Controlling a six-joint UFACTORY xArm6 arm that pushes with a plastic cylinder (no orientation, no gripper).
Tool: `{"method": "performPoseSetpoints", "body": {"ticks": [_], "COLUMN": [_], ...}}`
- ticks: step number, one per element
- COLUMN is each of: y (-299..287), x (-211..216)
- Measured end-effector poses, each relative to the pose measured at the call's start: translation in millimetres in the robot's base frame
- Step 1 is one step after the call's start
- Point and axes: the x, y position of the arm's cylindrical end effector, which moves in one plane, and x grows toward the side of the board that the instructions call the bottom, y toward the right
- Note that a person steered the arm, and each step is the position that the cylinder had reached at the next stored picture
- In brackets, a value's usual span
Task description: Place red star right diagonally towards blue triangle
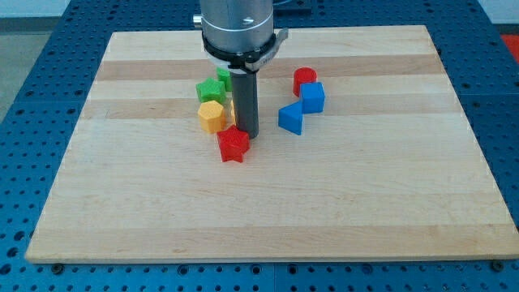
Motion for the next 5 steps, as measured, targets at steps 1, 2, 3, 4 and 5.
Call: {"method": "performPoseSetpoints", "body": {"ticks": [1, 2, 3, 4, 5], "y": [-0.6, -10.4, -21.8, -21.8, -21.8], "x": [-18.0, -31.4, -38.5, -31.7, -3.1]}}
